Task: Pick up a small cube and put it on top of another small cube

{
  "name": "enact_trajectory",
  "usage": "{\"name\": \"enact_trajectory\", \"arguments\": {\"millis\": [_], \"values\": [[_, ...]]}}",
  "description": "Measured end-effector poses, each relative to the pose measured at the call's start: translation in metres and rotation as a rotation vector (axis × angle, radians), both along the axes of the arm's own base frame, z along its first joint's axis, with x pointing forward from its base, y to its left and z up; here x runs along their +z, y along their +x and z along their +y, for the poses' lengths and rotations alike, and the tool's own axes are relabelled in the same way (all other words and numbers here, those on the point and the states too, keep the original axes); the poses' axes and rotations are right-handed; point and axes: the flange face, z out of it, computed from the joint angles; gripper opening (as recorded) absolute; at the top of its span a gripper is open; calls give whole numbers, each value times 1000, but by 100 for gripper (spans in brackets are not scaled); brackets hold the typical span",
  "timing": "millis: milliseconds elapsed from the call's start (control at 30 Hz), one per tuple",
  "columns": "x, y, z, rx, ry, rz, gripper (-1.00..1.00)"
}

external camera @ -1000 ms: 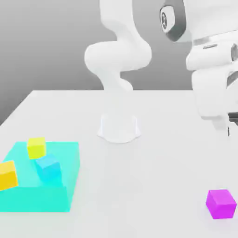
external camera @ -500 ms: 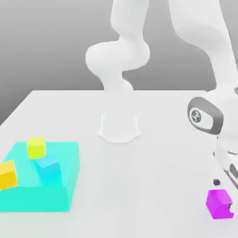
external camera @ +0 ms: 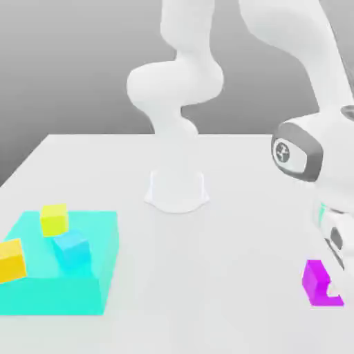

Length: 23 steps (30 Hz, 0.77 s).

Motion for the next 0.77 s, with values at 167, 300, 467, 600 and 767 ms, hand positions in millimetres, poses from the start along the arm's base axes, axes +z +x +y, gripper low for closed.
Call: {"name": "enact_trajectory", "arguments": {"millis": [167, 300, 467, 600, 767], "values": [[36, 31, -124, -266, -4, -9, -100], [63, 26, -264, -555, -2, -9, -100], [104, -48, -451, -978, 11, 3, -100], [82, -88, -506, -1120, 22, 7, -100], [50, -66, -476, -1045, 18, 9, 100]]}}
